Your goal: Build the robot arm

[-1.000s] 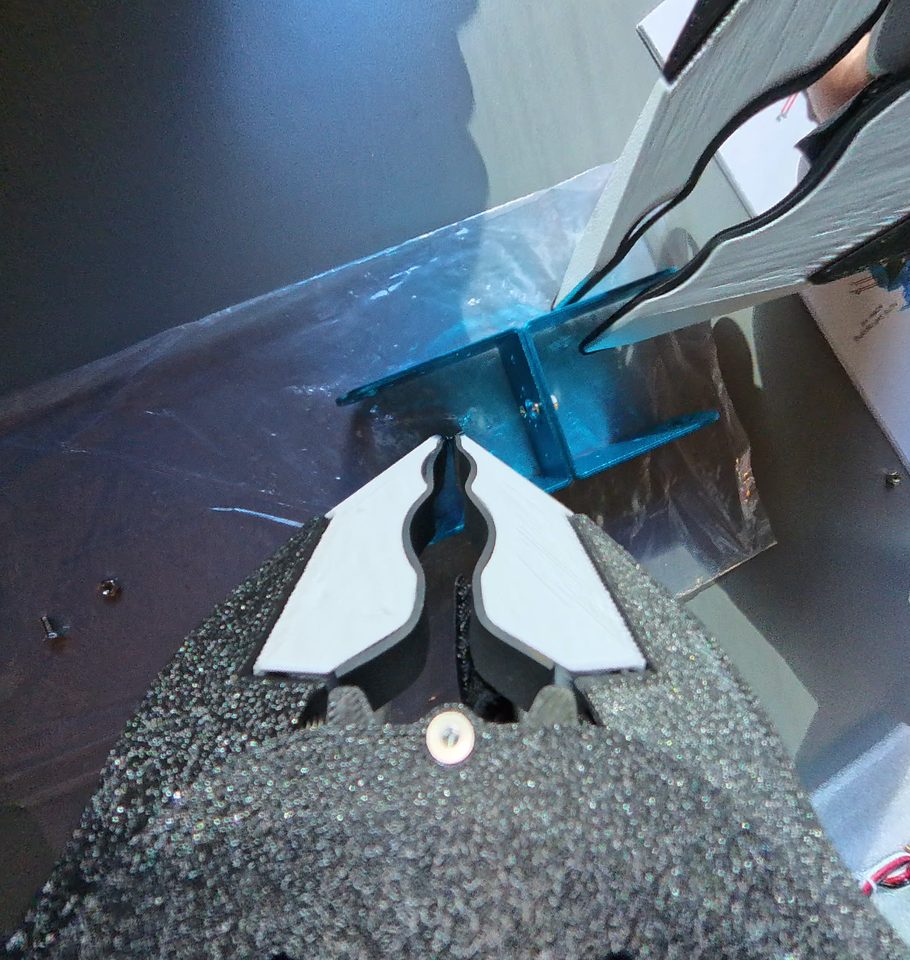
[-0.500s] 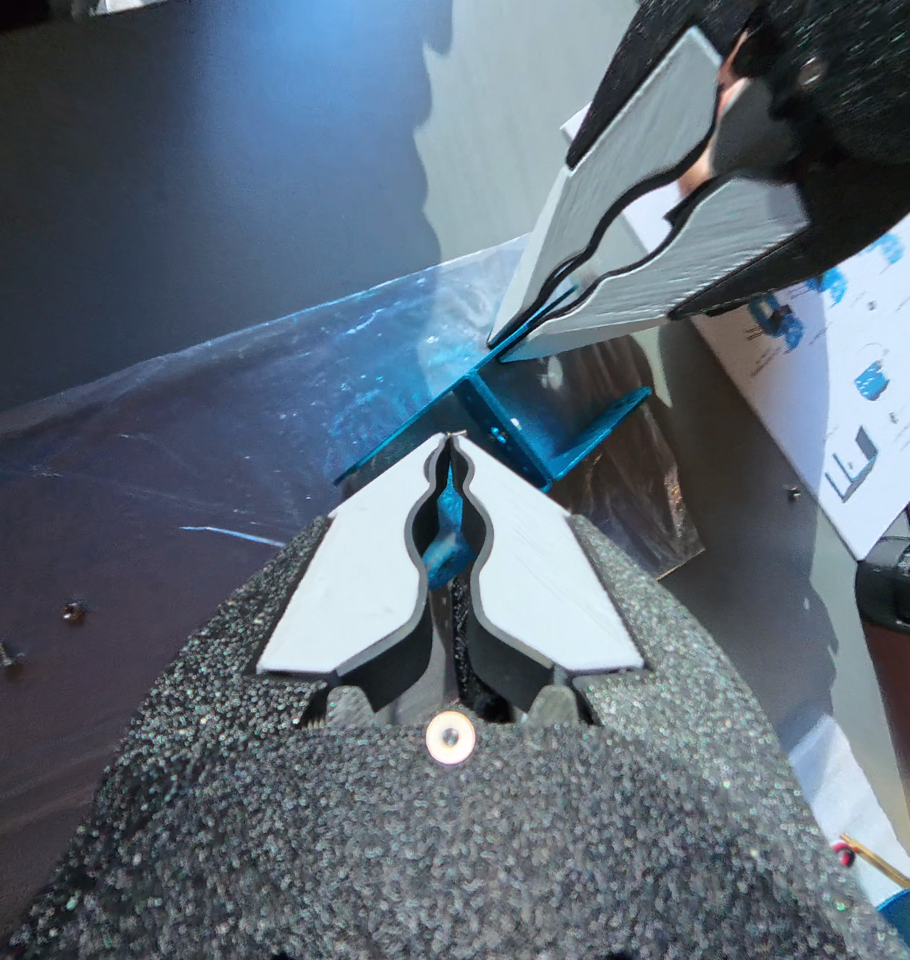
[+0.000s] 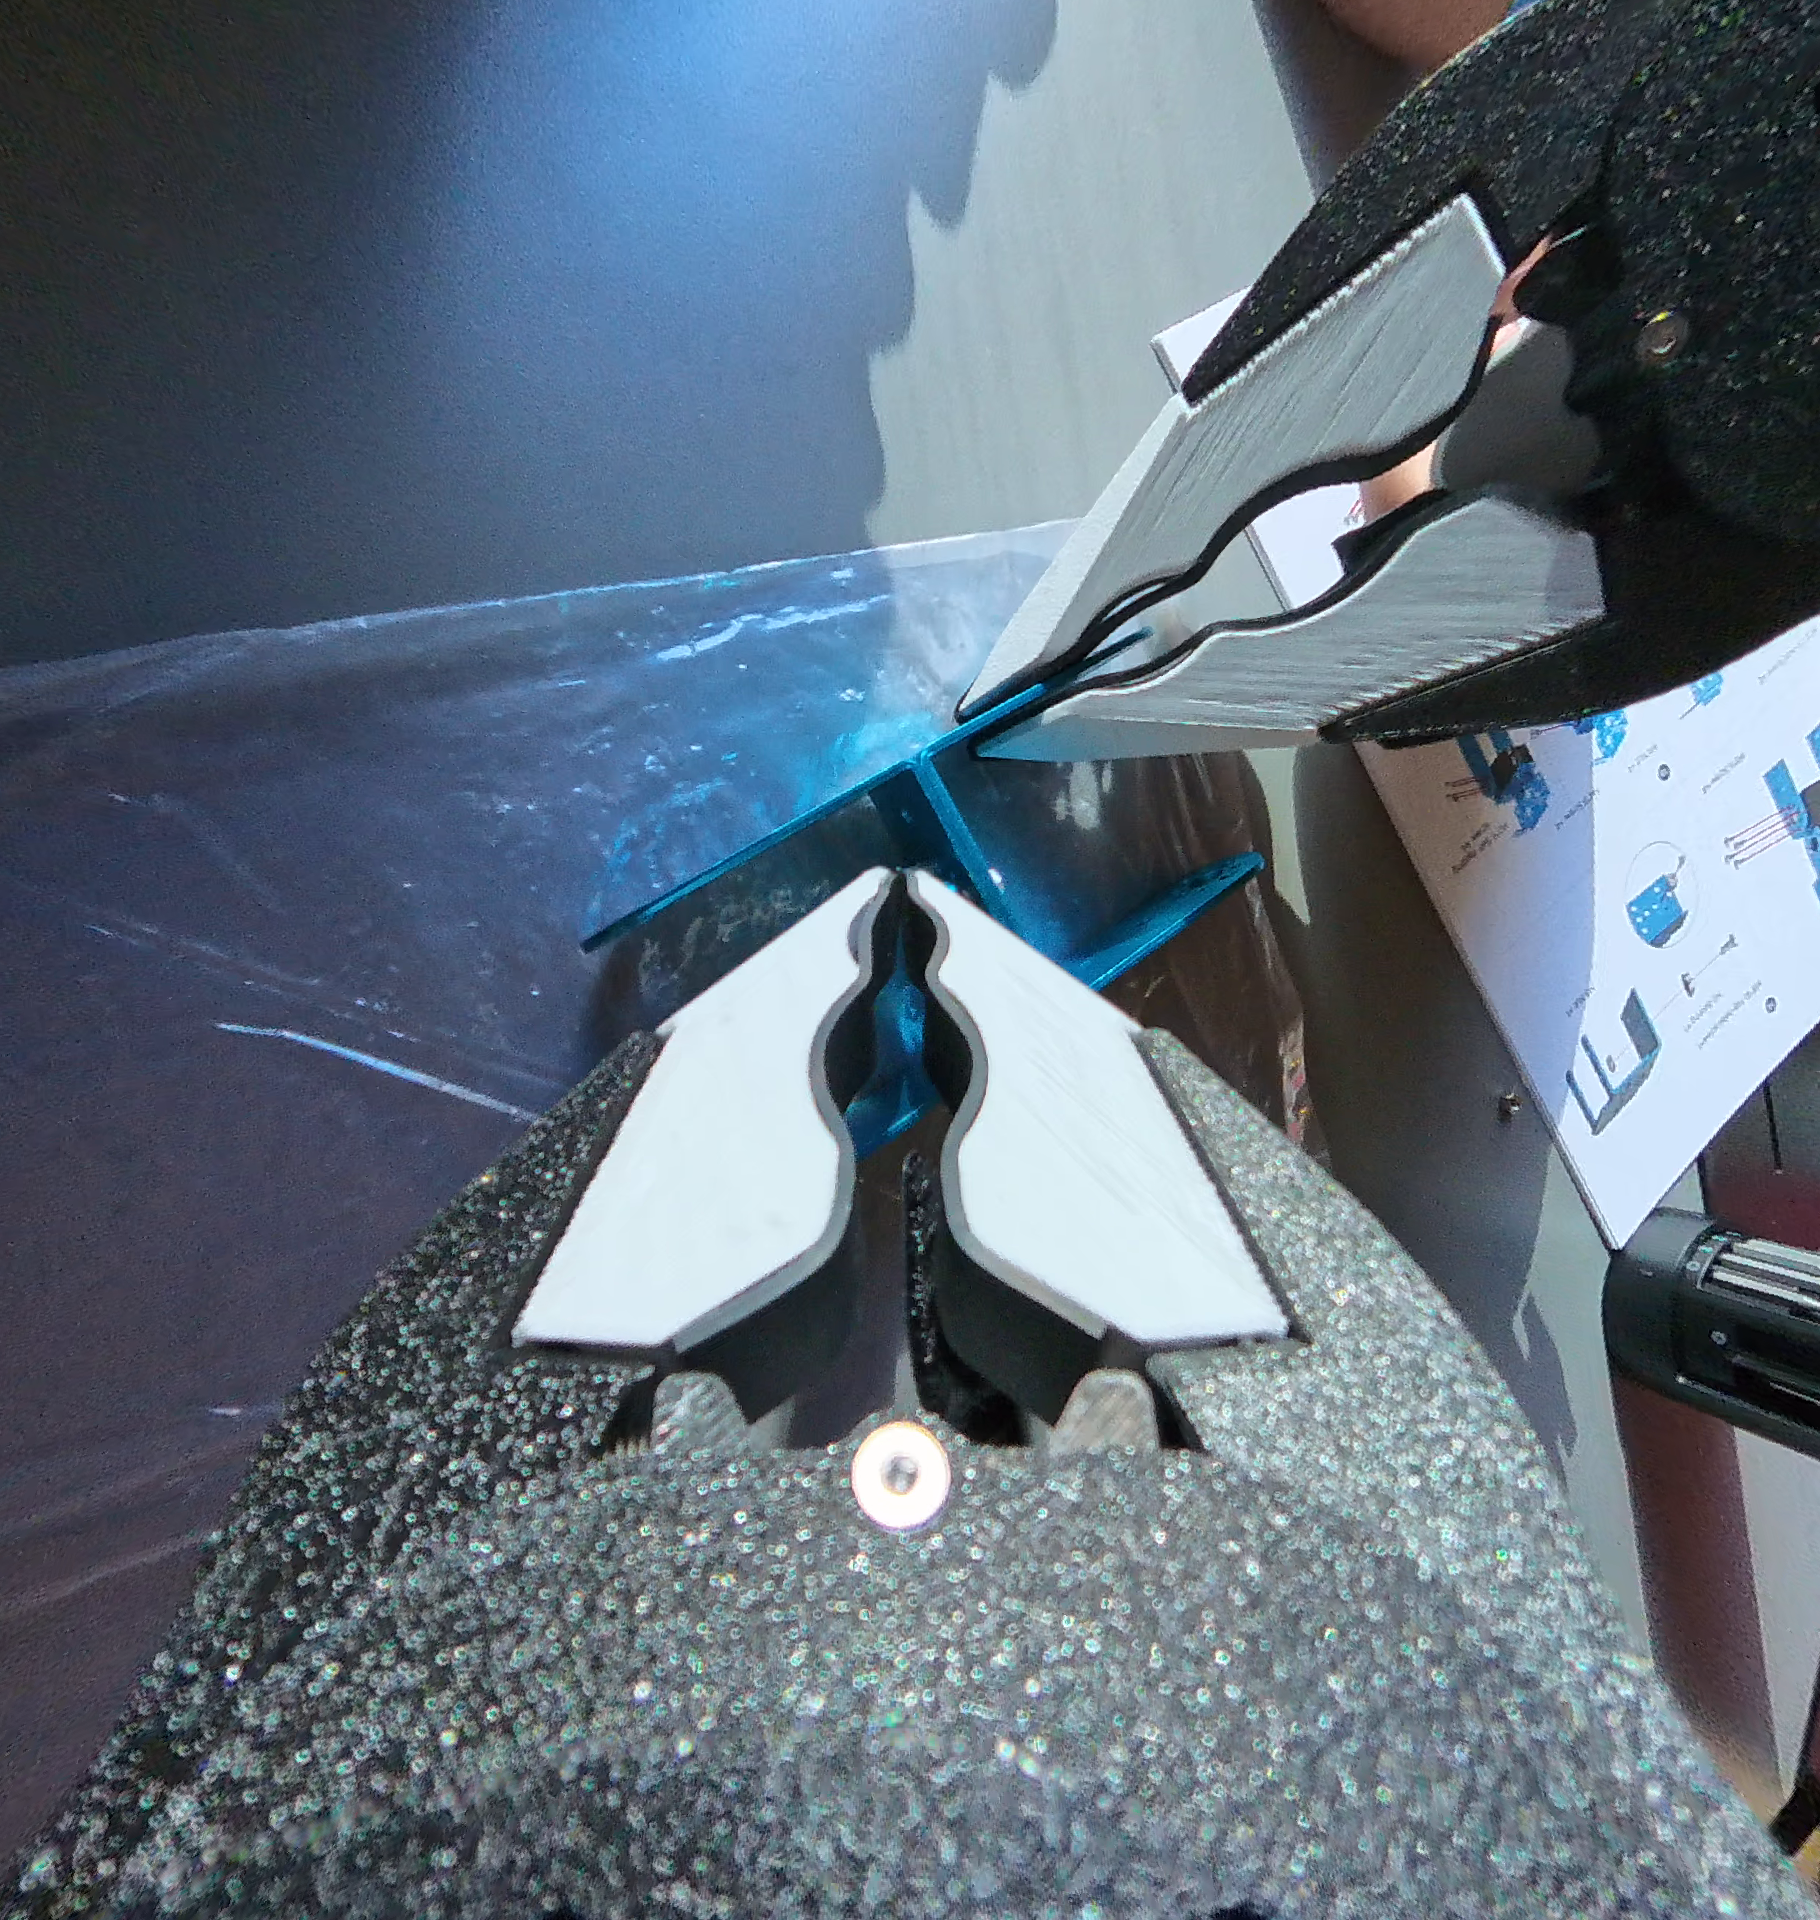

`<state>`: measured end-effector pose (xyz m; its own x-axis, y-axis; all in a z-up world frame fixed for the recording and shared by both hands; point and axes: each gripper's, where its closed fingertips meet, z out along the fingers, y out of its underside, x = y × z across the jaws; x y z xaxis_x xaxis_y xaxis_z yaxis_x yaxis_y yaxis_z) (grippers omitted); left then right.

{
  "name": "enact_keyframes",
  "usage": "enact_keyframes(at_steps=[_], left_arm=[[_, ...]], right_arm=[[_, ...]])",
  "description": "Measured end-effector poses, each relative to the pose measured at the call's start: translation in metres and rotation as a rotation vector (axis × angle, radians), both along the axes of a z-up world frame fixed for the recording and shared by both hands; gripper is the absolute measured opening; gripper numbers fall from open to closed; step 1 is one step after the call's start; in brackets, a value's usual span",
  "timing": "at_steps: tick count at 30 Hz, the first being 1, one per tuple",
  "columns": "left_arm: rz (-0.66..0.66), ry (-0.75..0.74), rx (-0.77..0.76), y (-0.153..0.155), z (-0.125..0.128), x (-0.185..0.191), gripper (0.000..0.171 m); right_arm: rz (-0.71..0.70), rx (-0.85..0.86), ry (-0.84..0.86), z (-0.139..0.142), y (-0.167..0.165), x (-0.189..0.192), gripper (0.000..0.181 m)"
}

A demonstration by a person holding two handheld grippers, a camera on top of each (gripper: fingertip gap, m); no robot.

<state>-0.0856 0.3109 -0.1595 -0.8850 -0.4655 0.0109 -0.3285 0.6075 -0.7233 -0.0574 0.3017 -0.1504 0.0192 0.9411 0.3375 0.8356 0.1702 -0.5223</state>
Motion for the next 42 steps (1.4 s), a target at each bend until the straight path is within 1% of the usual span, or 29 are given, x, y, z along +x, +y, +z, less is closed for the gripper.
enact_keyframes(at_steps=[10, 19, 25, 29, 31, 34, 37, 42], left_arm=[[0.001, 0.006, -0.004, 0.000, 0.000, 0.000, 0.001], [0.002, 0.010, -0.007, 0.000, 0.000, 0.000, 0.001], [0.002, 0.011, -0.007, 0.000, 0.000, 0.000, 0.001], [-0.001, 0.001, 0.002, 0.001, 0.000, -0.001, 0.001], [0.001, -0.013, 0.017, 0.004, 0.000, -0.002, 0.001], [0.007, 0.006, 0.028, 0.009, 0.000, -0.007, 0.001], [0.015, 0.007, 0.041, 0.013, 0.000, -0.009, 0.001], [0.025, 0.006, 0.042, 0.015, 0.000, -0.009, 0.001]], right_arm=[[0.004, -0.006, -0.010, -0.003, 0.001, 0.002, 0.000], [0.004, 0.015, 0.005, 0.000, 0.002, 0.000, 0.000], [-0.015, 0.012, -0.022, -0.001, 0.002, 0.005, 0.000], [-0.060, -0.095, 0.016, -0.004, -0.006, 0.002, 0.000], [-0.095, -0.127, -0.011, -0.008, -0.004, 0.004, 0.008], [-0.116, -0.143, 0.000, -0.005, -0.002, 0.000, 0.008], [-0.110, -0.114, -0.013, -0.006, 0.002, 0.000, 0.008], [-0.107, -0.133, 0.004, -0.009, 0.008, -0.004, 0.007]])
